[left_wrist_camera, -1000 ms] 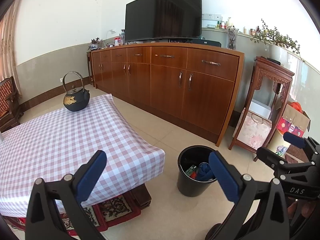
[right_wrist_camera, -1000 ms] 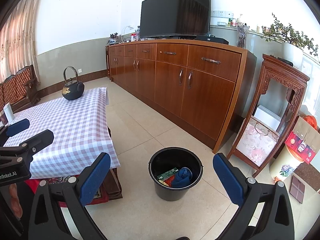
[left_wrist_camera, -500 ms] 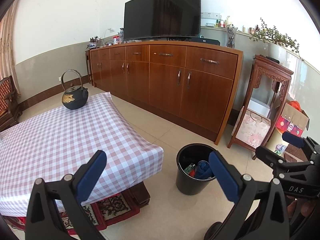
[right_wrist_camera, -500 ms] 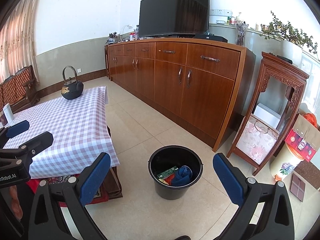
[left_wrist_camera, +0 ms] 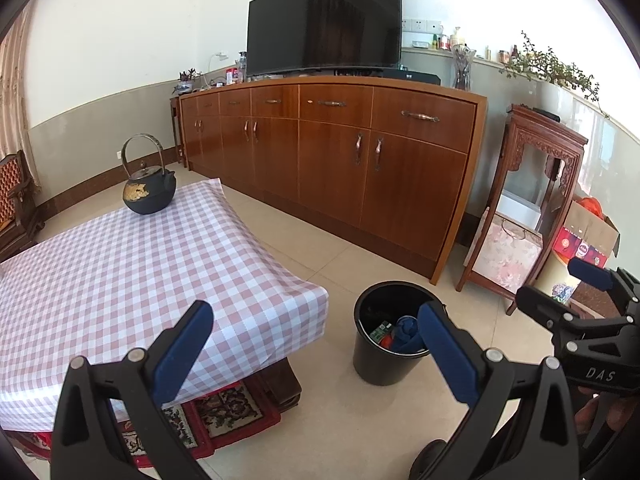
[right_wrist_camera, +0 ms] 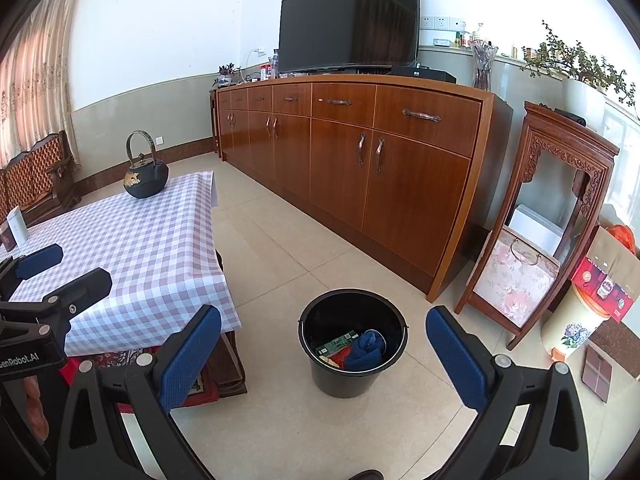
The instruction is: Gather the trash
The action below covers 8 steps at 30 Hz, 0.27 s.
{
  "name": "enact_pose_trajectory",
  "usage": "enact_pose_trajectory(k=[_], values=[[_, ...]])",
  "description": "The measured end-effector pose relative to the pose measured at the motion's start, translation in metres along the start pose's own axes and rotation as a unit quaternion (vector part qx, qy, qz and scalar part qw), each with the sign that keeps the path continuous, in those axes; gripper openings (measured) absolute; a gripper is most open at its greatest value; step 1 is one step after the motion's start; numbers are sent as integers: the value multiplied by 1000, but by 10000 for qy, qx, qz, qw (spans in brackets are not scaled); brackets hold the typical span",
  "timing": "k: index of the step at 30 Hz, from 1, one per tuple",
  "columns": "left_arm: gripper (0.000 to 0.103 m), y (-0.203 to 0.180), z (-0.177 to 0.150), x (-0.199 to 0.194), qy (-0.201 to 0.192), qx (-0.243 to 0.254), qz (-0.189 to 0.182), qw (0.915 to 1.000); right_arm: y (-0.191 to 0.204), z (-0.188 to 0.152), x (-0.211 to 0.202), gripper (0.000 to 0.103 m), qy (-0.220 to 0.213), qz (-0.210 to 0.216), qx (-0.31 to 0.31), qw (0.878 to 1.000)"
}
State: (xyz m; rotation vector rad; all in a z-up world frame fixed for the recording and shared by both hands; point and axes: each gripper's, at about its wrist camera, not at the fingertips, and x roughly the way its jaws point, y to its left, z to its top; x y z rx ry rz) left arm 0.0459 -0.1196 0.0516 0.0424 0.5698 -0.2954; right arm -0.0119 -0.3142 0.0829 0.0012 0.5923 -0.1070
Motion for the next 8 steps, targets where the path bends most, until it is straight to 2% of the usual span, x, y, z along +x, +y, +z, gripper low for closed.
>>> enact_pose_trajectory(k=[8], values=[[103, 6, -3, 1, 32, -138, -1, 9999, -1, 0, -2, 103, -31, -5, 7, 10000]])
